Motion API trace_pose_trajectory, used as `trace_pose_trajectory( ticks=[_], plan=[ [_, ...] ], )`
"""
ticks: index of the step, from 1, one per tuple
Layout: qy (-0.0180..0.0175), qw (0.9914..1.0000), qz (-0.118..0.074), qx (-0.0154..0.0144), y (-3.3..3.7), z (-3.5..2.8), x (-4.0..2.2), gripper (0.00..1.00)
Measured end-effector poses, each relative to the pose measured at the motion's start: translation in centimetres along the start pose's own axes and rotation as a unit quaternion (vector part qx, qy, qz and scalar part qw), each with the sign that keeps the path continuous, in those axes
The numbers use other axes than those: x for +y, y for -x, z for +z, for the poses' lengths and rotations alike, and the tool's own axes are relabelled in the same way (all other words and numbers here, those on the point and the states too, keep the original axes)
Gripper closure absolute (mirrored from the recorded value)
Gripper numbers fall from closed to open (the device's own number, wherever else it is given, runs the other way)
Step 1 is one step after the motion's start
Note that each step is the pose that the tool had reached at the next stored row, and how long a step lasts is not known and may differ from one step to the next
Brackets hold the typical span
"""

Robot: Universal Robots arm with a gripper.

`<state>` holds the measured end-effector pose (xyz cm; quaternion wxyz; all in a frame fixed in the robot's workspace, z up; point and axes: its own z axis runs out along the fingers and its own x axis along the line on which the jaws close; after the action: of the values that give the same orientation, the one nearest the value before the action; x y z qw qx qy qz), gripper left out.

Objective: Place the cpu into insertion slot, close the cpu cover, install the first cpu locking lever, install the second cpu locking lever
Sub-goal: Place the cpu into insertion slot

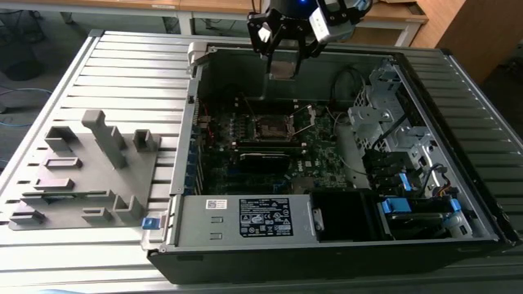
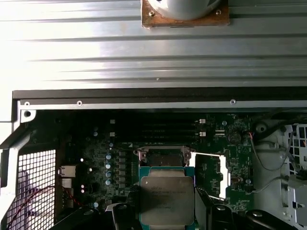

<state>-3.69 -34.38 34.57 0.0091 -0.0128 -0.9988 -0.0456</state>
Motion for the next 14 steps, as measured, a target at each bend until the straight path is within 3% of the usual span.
trace_pose_trajectory(
  ticks=[6,14],
  plan=[
    [0.0001,1.0,0.0,0.0,0.01,0.21,-0.08,0.46],
    [0.0,1.0,0.0,0.0,0.03,1.18,-0.17,0.46]
  ],
)
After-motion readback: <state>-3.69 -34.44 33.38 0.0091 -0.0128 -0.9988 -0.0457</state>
